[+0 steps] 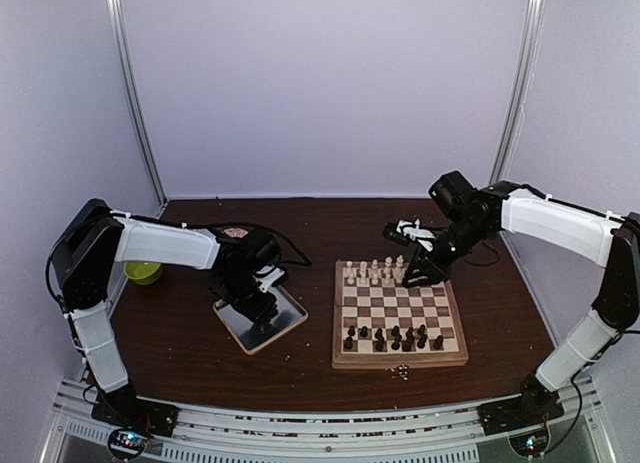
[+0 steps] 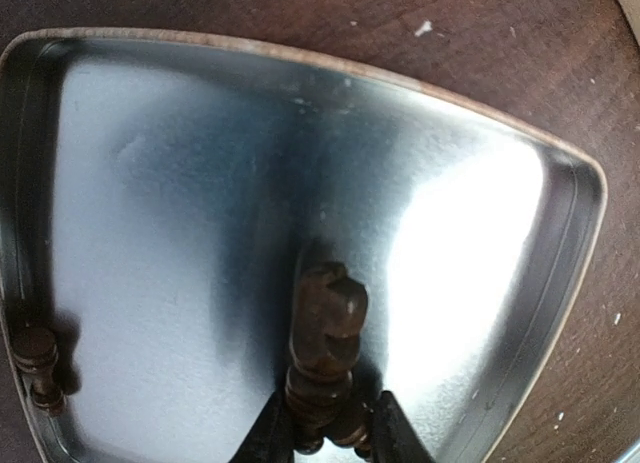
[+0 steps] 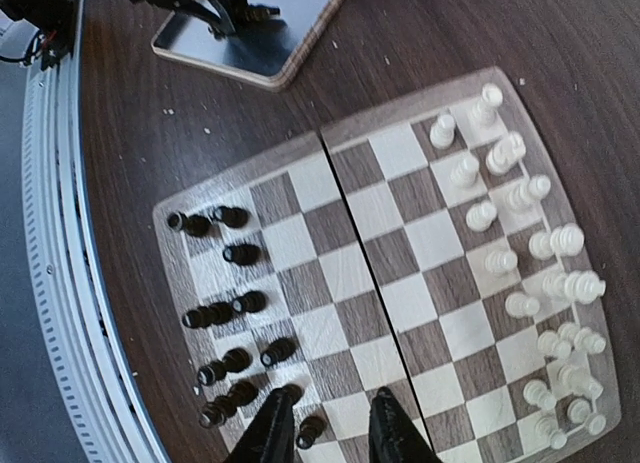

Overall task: Set up the chess pieces on the board
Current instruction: Move the chess pile into the storage box.

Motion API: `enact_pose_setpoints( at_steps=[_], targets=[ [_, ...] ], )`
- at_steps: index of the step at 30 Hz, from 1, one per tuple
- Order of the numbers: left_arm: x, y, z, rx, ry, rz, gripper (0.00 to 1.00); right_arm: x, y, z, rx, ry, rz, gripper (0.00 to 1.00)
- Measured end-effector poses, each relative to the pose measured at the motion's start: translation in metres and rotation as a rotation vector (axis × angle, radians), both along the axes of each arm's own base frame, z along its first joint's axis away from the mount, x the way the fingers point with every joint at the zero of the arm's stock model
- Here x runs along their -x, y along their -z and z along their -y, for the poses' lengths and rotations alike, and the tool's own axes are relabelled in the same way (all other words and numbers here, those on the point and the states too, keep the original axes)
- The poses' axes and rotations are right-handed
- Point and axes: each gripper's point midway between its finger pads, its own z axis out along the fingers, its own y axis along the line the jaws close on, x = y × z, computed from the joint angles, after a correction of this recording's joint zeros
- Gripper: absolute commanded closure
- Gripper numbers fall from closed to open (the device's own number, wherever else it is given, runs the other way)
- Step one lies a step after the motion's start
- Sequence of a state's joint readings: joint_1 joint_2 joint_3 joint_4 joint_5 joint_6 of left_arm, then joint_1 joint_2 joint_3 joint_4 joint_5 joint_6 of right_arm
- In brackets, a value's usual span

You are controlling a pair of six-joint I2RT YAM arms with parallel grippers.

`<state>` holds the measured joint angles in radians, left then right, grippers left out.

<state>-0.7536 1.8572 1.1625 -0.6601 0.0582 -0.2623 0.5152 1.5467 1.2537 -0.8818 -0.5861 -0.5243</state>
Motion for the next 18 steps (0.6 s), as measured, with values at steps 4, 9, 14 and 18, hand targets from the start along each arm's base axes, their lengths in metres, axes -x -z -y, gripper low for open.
enact_pose_setpoints(
  at_steps=[4, 9, 14, 18],
  targets=[
    [0.005, -0.004, 0.002, 0.048, 0.03, 0.022, 0.81, -0.007, -0.021, -0.026, -0.052, -0.033, 0.002, 0.72],
    [0.009, -0.015, 0.009, 0.127, 0.048, 0.077, 0.81, -0.02, -0.037, -0.064, -0.132, -0.031, -0.076, 0.65],
    [0.013, -0.023, 0.008, 0.195, 0.047, 0.132, 0.8, -0.029, -0.033, -0.097, -0.198, 0.005, -0.232, 0.63],
    [0.008, -0.03, 0.011, 0.219, 0.038, 0.171, 0.75, -0.034, -0.02, -0.117, -0.204, 0.036, -0.345, 0.63]
  ],
)
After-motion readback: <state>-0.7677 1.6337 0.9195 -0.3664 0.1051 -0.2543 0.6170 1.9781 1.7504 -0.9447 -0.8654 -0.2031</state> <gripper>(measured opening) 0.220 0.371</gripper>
